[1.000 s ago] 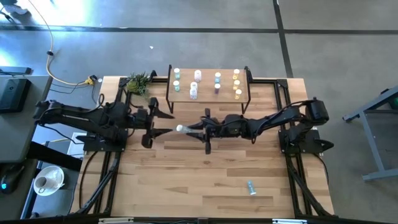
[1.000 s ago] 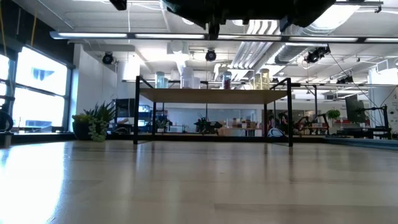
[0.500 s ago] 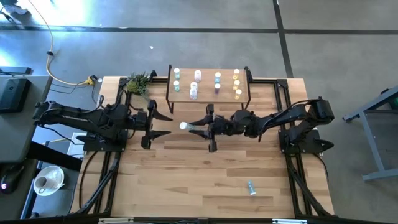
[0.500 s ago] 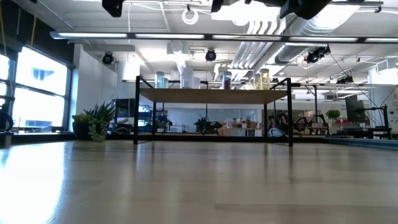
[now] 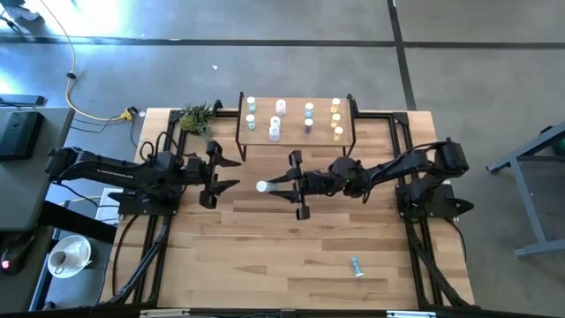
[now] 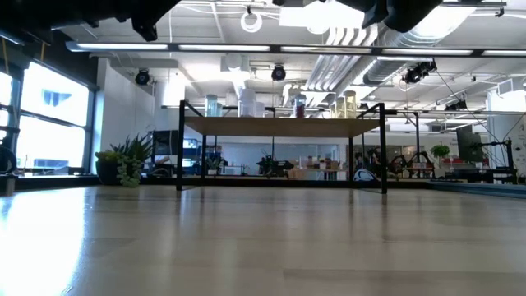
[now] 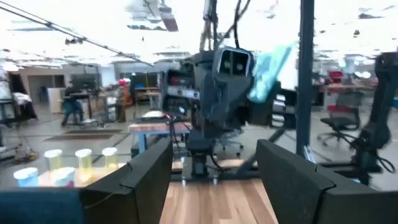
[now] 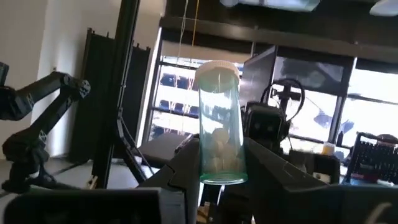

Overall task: Pick and place medicine bottles onto shelf by color
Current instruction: Put the green pill bottle on the shelf aligned with the other green pill bottle

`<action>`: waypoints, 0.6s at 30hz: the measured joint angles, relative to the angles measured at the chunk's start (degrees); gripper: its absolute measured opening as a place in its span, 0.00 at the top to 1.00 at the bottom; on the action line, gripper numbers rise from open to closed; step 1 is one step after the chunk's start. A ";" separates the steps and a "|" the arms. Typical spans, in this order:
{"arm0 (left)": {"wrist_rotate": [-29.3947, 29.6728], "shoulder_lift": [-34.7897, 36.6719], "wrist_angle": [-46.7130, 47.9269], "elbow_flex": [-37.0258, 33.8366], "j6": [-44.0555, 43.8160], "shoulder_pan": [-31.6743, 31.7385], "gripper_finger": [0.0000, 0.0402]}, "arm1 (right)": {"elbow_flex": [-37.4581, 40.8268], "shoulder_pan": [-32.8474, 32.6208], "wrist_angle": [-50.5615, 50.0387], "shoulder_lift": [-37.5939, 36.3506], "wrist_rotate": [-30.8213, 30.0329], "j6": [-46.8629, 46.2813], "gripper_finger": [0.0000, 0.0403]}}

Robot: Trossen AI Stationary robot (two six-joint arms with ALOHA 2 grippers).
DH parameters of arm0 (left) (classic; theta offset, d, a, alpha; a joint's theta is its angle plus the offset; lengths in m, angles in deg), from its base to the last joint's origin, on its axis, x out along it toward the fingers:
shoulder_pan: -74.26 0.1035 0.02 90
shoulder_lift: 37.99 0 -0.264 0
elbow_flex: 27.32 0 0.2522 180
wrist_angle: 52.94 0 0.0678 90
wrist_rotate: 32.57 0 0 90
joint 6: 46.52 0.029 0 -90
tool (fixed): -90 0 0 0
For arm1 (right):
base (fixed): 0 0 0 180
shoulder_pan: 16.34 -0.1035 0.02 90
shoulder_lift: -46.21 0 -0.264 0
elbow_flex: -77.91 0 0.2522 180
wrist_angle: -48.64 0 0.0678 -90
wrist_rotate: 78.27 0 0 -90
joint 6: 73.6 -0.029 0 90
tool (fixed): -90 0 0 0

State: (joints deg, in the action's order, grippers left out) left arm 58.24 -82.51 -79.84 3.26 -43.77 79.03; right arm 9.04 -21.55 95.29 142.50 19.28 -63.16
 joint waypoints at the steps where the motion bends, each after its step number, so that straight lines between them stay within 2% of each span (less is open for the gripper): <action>1: -1.19 -0.39 -0.11 0.00 0.02 0.15 0.45 | 0.00 0.00 1.76 0.77 0.00 0.00 0.78; 5: -5.43 -3.11 -4.31 -0.04 0.01 0.09 0.45 | 0.00 0.00 8.02 4.04 0.00 0.36 0.78; 9: -5.33 -6.91 -8.02 -0.05 0.30 0.16 0.45 | -0.34 0.00 11.72 7.05 0.00 1.44 0.78; 12: -5.58 -10.39 -11.48 -0.04 0.91 0.02 0.45 | -2.54 0.00 11.71 9.98 -0.01 1.44 0.78; 18: -9.69 -16.27 -20.53 -0.02 0.94 0.00 0.45 | -6.69 0.00 10.38 14.95 -0.24 1.64 0.78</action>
State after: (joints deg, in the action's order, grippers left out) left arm 48.54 -98.78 -100.36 3.23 -42.83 79.03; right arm 2.35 -21.55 105.67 157.45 19.05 -61.52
